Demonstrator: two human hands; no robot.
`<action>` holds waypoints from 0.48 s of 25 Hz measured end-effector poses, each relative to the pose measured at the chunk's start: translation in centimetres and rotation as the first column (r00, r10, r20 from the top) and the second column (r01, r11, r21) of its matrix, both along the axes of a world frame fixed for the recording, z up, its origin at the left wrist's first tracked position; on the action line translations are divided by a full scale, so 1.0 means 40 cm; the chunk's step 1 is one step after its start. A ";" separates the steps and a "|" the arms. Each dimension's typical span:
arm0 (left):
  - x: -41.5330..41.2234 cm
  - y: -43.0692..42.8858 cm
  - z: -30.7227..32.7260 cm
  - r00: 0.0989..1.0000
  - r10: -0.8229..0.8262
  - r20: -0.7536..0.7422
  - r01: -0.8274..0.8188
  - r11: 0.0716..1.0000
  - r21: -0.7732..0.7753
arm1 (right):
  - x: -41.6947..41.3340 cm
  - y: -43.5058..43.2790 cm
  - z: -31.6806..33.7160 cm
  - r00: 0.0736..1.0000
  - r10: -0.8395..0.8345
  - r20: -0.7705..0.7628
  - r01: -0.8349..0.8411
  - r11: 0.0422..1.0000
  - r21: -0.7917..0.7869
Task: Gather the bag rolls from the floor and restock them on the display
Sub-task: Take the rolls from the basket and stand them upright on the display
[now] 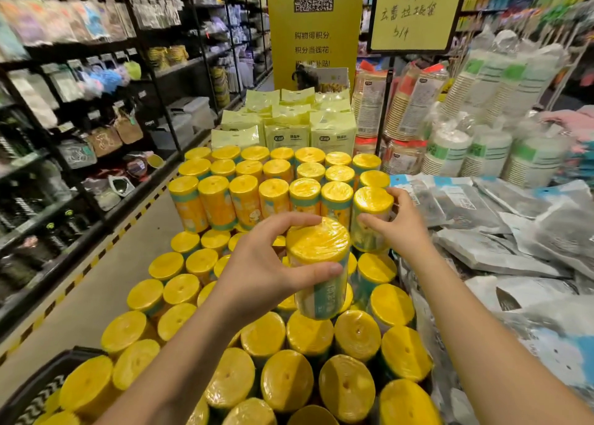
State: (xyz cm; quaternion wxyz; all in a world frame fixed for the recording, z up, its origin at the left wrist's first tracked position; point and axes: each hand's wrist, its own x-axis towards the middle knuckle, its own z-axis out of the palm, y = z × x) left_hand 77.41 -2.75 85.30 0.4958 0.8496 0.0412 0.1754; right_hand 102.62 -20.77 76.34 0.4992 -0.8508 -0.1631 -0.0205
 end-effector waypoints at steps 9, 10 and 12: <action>0.196 -0.053 -0.064 0.994 -0.089 -0.055 0.092 0.994 0.058 | -0.160 -0.133 0.054 0.988 0.119 -0.104 -0.134 0.978 -0.160; 0.224 -0.062 -0.075 0.995 -0.089 -0.054 0.091 0.995 0.038 | -0.197 -0.150 0.053 0.969 0.189 -0.162 -0.216 0.961 -0.173; 0.278 -0.085 -0.101 0.994 -0.090 -0.057 0.090 0.996 0.006 | -0.237 -0.159 0.040 0.939 0.257 -0.228 -0.302 0.933 -0.194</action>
